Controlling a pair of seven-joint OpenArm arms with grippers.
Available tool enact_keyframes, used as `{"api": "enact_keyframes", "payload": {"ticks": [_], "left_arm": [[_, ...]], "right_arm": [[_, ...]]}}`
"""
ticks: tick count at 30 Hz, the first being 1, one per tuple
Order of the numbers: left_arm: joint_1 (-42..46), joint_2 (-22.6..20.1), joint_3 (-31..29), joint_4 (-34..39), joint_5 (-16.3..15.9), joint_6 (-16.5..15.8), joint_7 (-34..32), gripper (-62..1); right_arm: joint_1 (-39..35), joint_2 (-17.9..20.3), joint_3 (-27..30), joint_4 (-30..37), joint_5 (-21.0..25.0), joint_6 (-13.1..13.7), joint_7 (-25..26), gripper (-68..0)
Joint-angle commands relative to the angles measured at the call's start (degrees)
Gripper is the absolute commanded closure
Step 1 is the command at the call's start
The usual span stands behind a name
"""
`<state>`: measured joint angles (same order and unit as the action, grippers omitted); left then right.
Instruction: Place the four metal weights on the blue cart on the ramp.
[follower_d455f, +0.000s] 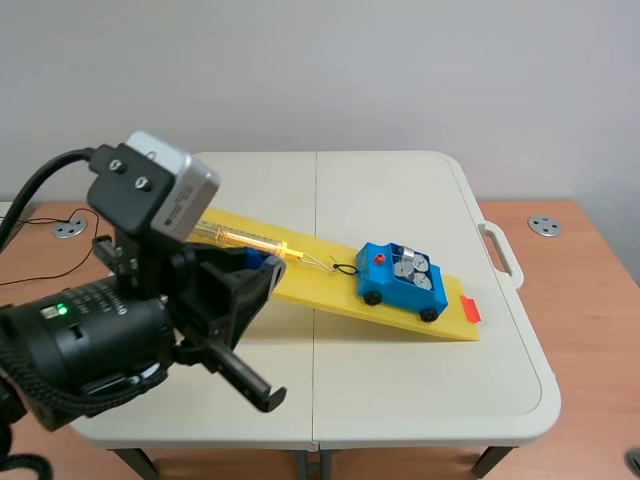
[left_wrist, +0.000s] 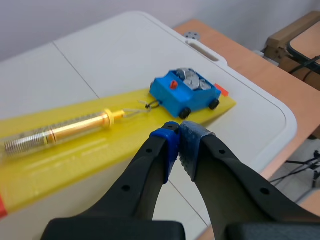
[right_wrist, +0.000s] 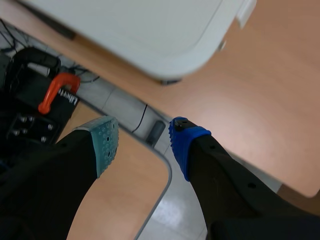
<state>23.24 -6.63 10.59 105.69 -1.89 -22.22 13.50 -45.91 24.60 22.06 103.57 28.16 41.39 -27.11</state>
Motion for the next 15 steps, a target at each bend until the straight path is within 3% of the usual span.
{"api": "enact_keyframes", "payload": {"ticks": [1,8,15], "left_arm": [[-2.9,1.4,0.6,4.2,1.2,4.0,-5.9,-2.6],[-8.3,3.3,2.3,-0.9,6.4,10.6,-5.9,-2.6],[-13.7,4.7,2.4,-7.8,10.7,15.4,-5.9,-2.6]], "right_arm": [[-3.1,2.7,3.0,5.5,5.5,1.3,5.5,-25.0],[-12.4,2.4,6.1,5.5,5.5,1.3,5.4,-25.0],[-15.5,0.1,8.9,5.5,5.5,1.3,5.0,-25.0]]}}
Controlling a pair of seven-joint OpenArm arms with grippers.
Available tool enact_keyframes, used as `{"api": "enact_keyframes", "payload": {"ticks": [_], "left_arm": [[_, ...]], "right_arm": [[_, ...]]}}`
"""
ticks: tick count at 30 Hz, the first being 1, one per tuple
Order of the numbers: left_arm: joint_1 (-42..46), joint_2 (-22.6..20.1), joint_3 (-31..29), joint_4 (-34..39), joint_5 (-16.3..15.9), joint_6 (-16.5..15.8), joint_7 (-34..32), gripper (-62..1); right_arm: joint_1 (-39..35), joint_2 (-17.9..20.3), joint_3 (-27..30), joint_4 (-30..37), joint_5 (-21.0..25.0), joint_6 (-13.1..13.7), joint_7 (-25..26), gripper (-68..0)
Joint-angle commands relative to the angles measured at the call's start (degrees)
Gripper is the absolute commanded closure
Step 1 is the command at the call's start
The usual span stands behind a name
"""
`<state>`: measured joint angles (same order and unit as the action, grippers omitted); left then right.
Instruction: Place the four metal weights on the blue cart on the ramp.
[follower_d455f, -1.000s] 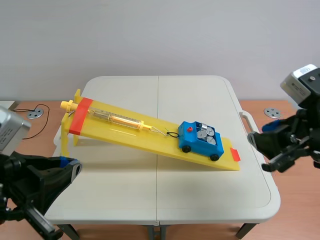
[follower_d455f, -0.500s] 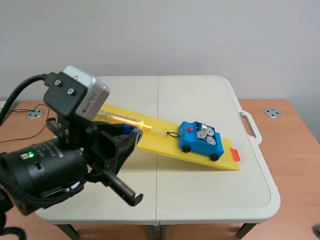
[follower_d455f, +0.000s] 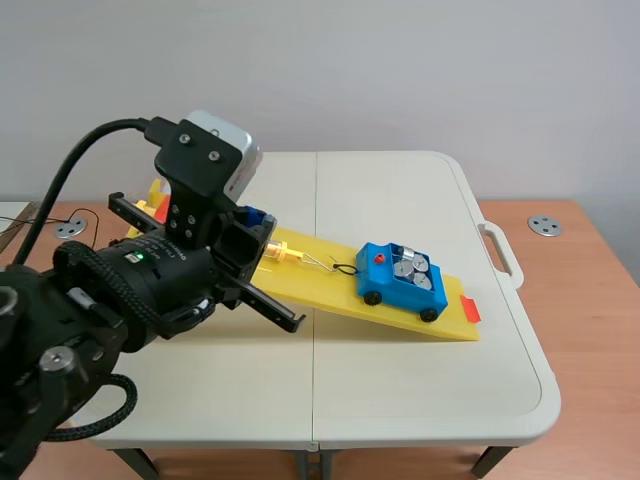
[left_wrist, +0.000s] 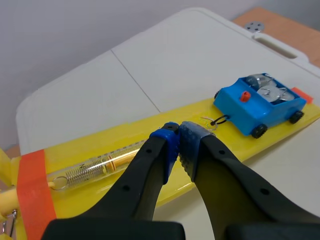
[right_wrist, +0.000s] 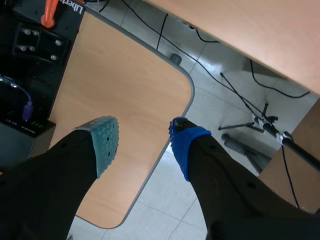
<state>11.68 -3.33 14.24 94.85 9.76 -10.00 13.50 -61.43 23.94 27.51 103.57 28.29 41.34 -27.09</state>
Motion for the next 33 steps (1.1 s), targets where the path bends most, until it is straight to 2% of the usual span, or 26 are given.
{"api": "enact_keyframes", "payload": {"ticks": [1,10,33], "left_arm": [[-2.9,1.4,-1.2,2.1,-0.9,3.5,-6.0,-2.6],[-7.0,1.4,-1.2,-3.8,0.0,6.3,-6.0,-2.6],[-6.9,1.4,-1.2,-3.8,0.0,6.3,-5.9,-2.7]], "right_arm": [[0.0,0.4,3.6,5.5,5.4,1.4,5.0,-25.0],[0.0,0.2,3.7,5.5,5.4,1.4,4.9,-25.0],[0.3,0.2,3.7,5.5,5.4,1.4,4.9,-24.8]]}}
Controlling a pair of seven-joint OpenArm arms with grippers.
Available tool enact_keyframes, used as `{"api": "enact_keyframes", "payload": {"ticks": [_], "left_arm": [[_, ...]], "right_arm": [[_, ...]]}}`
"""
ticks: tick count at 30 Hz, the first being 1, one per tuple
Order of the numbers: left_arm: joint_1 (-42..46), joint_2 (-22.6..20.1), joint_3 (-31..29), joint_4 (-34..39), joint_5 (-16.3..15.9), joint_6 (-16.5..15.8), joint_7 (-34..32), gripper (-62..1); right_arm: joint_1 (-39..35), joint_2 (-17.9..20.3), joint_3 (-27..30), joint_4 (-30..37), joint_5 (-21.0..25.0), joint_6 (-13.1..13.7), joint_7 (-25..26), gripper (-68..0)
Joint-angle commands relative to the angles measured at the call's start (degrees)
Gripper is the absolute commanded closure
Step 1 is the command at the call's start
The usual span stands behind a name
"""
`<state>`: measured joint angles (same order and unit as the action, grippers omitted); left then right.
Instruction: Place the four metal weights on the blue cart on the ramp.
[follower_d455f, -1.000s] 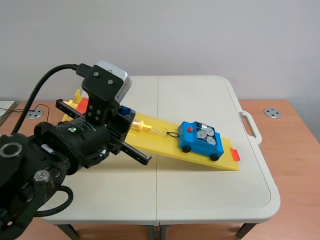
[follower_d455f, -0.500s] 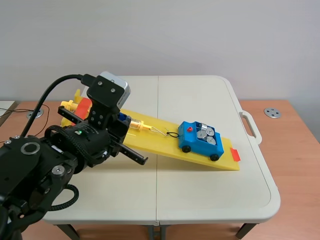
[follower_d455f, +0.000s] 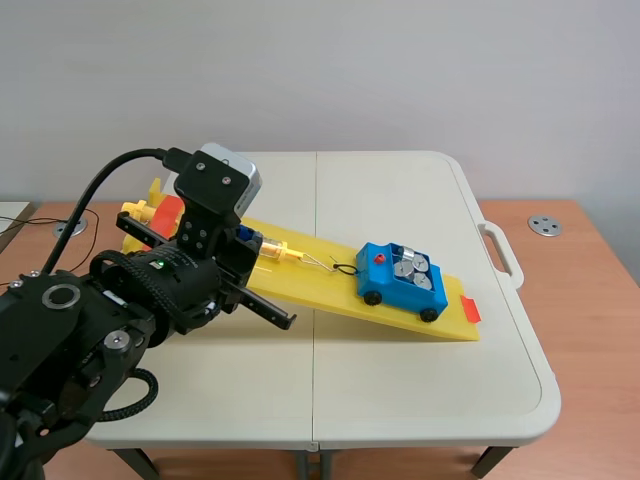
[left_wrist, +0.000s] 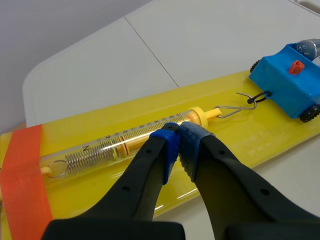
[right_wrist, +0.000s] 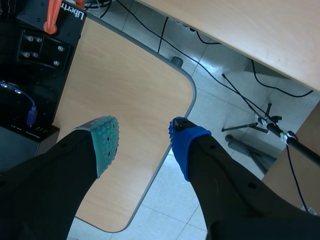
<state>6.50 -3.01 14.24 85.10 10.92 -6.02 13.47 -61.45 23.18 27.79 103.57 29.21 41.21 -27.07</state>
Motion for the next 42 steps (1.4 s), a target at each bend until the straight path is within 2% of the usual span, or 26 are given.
{"api": "enact_keyframes", "payload": {"ticks": [1,7,11,18,21,24,28,30,33,36,42], "left_arm": [[-1.7,1.1,-1.2,5.9,-1.2,2.3,-5.8,-2.7],[-1.7,1.1,-1.2,6.4,-1.2,2.3,-4.6,-2.7],[-0.7,0.8,-1.2,10.1,-2.4,2.2,-1.7,-2.7],[7.3,-3.5,-1.2,21.0,-8.8,0.2,5.6,-2.7],[12.1,-6.0,-1.2,25.8,-10.2,-0.3,8.1,-3.0],[17.3,-7.8,-1.2,30.0,-10.1,-1.0,9.8,-10.4],[23.8,-8.6,-1.2,34.1,-10.1,-1.0,10.2,-26.1],[26.4,-8.6,-1.2,35.6,-10.1,-1.0,10.1,-37.3],[29.6,-8.6,-1.2,37.3,-10.1,-1.2,9.8,-60.7],[31.8,-8.6,-1.2,37.6,-9.9,-0.9,8.6,-62.3],[33.8,-8.6,-1.4,37.6,-9.4,1.4,8.7,-62.3]], "right_arm": [[0.5,0.9,3.4,5.5,4.5,1.5,4.9,-24.8],[0.5,1.0,3.4,5.5,4.5,1.5,5.3,-24.8],[1.9,0.9,3.4,5.5,4.5,1.5,6.4,-24.8],[9.7,0.9,3.4,5.5,4.5,1.5,6.4,-24.8],[13.2,0.9,3.4,5.5,4.6,1.5,6.6,-24.9],[16.5,0.9,3.4,5.5,5.9,1.5,7.1,-26.2],[20.9,0.6,3.3,5.5,7.5,1.5,7.8,-36.7],[22.9,-0.4,3.3,5.5,7.5,1.5,8.4,-41.6],[24.8,-1.4,2.7,5.5,9.2,1.5,9.3,-54.1],[25.8,-2.6,1.4,5.5,10.5,1.5,11.1,-66.6],[27.2,-4.0,-2.0,5.4,10.5,1.5,11.6,-66.1]]}}
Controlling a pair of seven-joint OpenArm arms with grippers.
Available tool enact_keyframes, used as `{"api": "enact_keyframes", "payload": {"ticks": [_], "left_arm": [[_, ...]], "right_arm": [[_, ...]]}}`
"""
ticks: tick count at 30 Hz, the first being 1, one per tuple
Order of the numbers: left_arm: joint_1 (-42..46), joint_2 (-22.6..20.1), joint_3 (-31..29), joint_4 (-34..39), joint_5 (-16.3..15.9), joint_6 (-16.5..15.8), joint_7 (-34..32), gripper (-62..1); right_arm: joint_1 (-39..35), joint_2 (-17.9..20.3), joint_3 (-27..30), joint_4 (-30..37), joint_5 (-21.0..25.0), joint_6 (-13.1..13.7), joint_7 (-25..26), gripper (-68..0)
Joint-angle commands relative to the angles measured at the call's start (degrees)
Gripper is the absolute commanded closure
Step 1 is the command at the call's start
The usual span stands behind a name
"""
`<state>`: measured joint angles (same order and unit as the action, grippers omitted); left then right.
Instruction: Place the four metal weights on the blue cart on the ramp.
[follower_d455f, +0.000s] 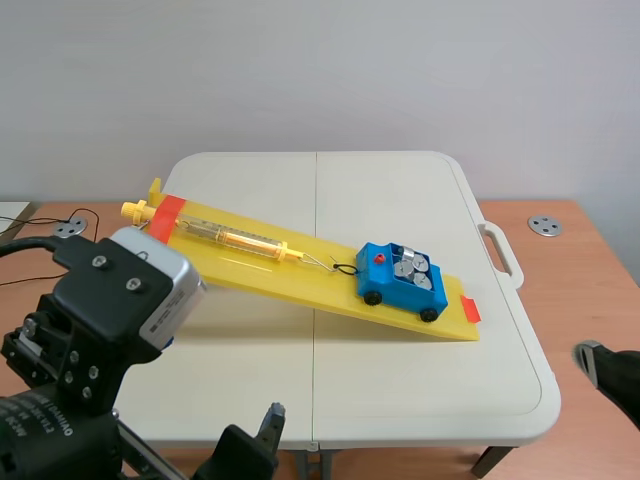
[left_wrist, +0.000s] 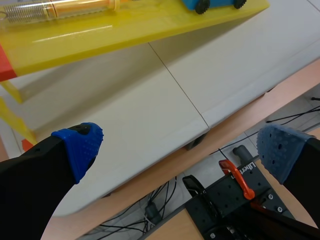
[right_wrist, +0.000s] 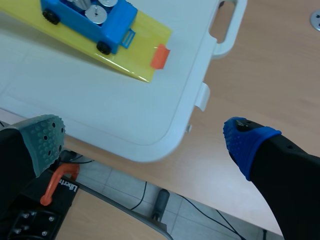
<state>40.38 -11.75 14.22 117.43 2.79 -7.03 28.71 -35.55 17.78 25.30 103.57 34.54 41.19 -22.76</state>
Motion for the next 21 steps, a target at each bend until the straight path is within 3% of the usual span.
{"api": "enact_keyframes", "payload": {"ticks": [1,9,21], "left_arm": [[-0.1,0.2,-1.4,5.3,-1.3,3.1,-6.6,-62.3],[-0.3,0.1,-1.4,5.3,-0.4,3.5,-8.5,-62.3],[-0.6,0.1,-1.4,5.3,-0.4,3.5,-11.4,-62.3]], "right_arm": [[1.4,1.2,-0.2,5.4,5.2,1.5,7.5,-66.1],[1.4,0.7,-4.7,5.4,4.5,1.5,7.7,-66.1],[1.4,0.8,-5.2,5.4,4.5,0.4,8.7,-66.1]]}}
